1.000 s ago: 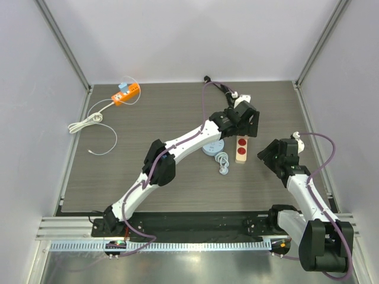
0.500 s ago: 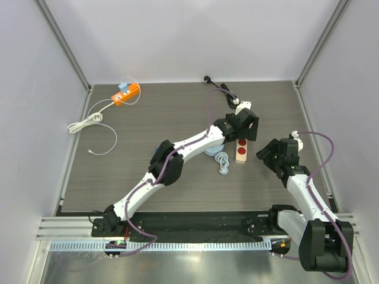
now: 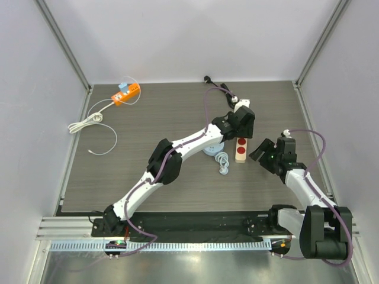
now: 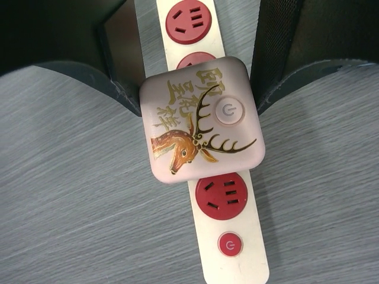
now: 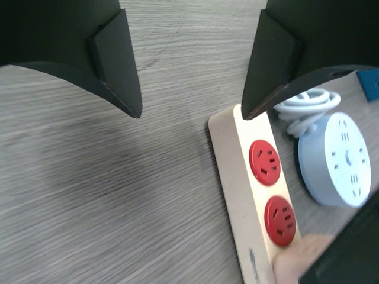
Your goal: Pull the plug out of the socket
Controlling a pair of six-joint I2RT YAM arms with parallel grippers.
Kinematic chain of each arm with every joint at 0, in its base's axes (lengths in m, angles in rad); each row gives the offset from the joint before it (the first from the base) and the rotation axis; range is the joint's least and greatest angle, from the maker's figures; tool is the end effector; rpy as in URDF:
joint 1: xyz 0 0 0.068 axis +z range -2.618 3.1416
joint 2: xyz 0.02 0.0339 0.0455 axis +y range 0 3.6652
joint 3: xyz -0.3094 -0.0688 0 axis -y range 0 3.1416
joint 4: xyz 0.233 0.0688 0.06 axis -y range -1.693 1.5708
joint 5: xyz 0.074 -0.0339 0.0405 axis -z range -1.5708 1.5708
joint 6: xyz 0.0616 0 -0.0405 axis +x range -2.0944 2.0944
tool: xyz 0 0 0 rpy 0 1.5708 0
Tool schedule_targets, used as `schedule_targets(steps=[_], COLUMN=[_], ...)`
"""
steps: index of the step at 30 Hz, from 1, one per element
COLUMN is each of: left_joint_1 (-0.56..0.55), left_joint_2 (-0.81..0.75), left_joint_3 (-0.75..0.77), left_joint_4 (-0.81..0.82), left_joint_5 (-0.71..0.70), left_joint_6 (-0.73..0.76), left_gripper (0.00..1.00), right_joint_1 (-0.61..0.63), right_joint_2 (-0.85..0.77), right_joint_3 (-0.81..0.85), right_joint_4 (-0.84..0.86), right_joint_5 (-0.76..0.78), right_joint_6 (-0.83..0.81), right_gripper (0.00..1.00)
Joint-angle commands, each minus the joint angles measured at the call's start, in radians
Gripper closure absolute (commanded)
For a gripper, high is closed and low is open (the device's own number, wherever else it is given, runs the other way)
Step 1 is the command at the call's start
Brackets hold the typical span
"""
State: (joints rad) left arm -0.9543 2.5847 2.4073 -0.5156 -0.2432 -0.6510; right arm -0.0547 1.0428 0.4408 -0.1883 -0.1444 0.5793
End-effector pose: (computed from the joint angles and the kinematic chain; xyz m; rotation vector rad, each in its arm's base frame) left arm 0.3738 -0.5018 0.2095 0.2173 2.2966 -0.5820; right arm 0.1853 -0.0013 0.2024 0.6775 2.2933 0.4219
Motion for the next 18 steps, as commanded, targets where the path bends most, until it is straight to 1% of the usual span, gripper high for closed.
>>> schedule_targets(steps=[1, 4, 6, 8, 9, 13, 18], left_joint_1=[0.034, 0.042, 0.043, 0.043, 0.043, 0.043, 0.043], left_joint_2=[-0.105, -0.168, -0.198, -0.233, -0.241, -0.271, -0.304], left_joint_3=[-0.060, -0.138, -0.190, -0.215, -0.229, -0.269, -0.321], left_joint_4=[0.054, 0.081, 0.107, 0.124, 0.132, 0.178, 0.264], left_joint_5=[0.114, 0.160, 0.200, 0.235, 0.237, 0.327, 0.425], left_joint_6=[-0.025, -0.029, -0.029, -0.041, -0.047, -0.093, -0.174], left_gripper=[1.00, 1.00, 1.00, 1.00, 1.00, 1.00, 1.00], right_joint_1=[-0.004, -0.005, -0.005, -0.005, -0.004, -0.005, -0.005], right_joint_2=[0.036, 0.057, 0.066, 0.068, 0.068, 0.077, 0.100], right_joint_3=[0.027, 0.021, 0.015, 0.007, 0.004, -0.007, -0.017], right_joint_4=[0.079, 0.136, 0.173, 0.182, 0.212, 0.246, 0.314], right_joint_5=[-0.128, -0.207, -0.231, -0.244, -0.245, -0.248, -0.244], right_joint_6=[-0.033, -0.015, -0.003, 0.008, 0.008, 0.023, 0.037], right_gripper=[0.25, 0.21, 0.15, 0.14, 0.14, 0.15, 0.22])
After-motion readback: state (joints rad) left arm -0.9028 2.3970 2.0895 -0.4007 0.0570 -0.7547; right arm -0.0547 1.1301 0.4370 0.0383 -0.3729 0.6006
